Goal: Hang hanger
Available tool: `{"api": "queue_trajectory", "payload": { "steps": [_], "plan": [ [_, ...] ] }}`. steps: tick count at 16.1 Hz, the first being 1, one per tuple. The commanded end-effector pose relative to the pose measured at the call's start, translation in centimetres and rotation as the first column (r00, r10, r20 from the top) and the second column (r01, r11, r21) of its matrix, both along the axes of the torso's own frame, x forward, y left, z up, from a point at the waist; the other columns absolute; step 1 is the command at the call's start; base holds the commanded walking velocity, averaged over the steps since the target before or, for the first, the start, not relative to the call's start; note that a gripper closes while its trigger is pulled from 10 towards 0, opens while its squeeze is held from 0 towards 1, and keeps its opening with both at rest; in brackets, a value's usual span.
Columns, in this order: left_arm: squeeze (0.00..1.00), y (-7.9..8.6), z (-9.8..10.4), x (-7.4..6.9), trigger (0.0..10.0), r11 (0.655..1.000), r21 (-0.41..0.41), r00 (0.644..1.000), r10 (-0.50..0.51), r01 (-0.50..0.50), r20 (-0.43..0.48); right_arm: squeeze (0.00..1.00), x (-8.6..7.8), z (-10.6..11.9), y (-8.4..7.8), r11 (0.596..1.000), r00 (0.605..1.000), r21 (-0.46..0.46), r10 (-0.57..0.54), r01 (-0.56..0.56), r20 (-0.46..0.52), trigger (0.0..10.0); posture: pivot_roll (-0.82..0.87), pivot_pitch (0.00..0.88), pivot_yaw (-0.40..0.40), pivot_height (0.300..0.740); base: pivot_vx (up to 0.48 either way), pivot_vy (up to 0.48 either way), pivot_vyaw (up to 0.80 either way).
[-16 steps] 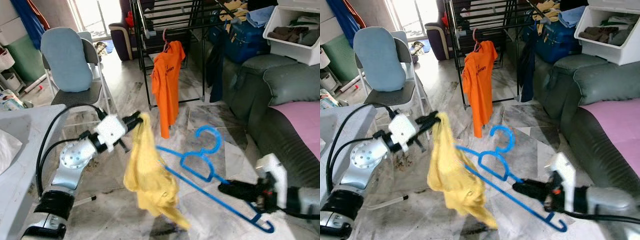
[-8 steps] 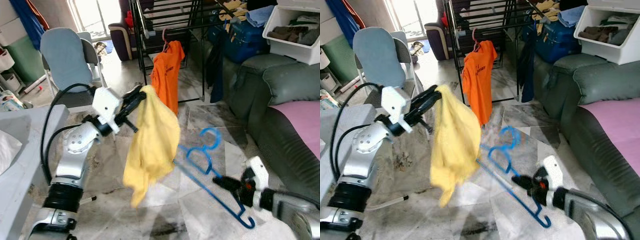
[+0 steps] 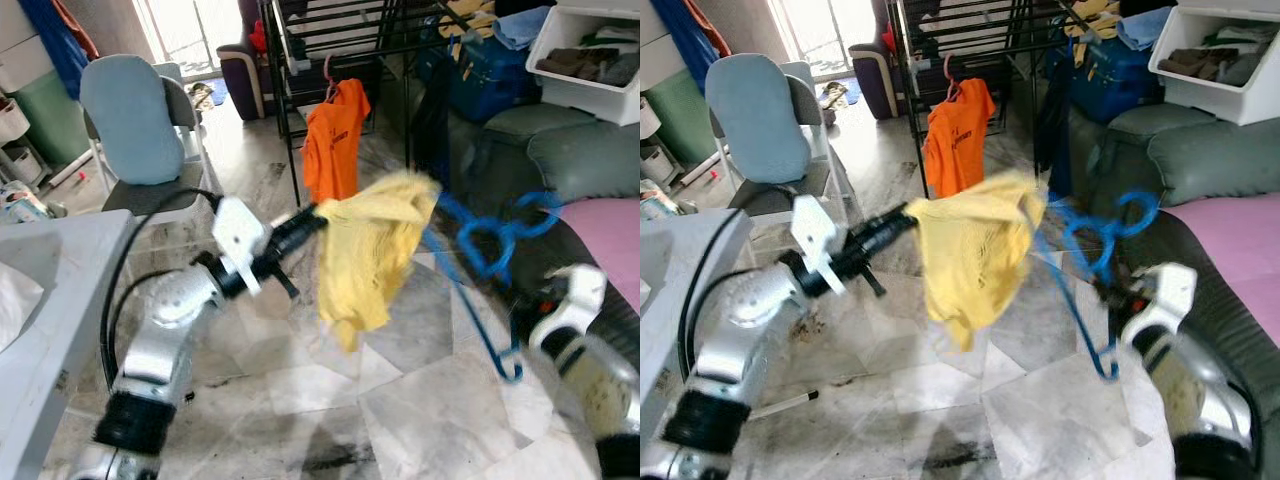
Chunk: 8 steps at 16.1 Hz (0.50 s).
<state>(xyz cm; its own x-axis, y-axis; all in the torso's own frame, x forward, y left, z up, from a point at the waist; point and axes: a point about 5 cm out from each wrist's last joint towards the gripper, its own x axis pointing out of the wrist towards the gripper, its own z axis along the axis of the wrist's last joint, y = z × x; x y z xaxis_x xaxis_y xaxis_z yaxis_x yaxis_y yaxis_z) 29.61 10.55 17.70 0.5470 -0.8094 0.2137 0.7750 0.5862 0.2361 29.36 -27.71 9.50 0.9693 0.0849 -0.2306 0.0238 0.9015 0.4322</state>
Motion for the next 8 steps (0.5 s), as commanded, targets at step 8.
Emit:
{"api": "queue_trajectory", "payload": {
  "steps": [8],
  "plan": [
    [0.0,-3.3,-1.1,-2.8,10.0,0.985,0.085,0.987,-0.155,0.151,0.048,0.0,4.1,8.4,2.2,0.878,0.915,0.447,-0.31,0.172,0.258,10.0,-0.21,0.0,0.102,0.74,0.0,0.0,0.0]
  ]
}}
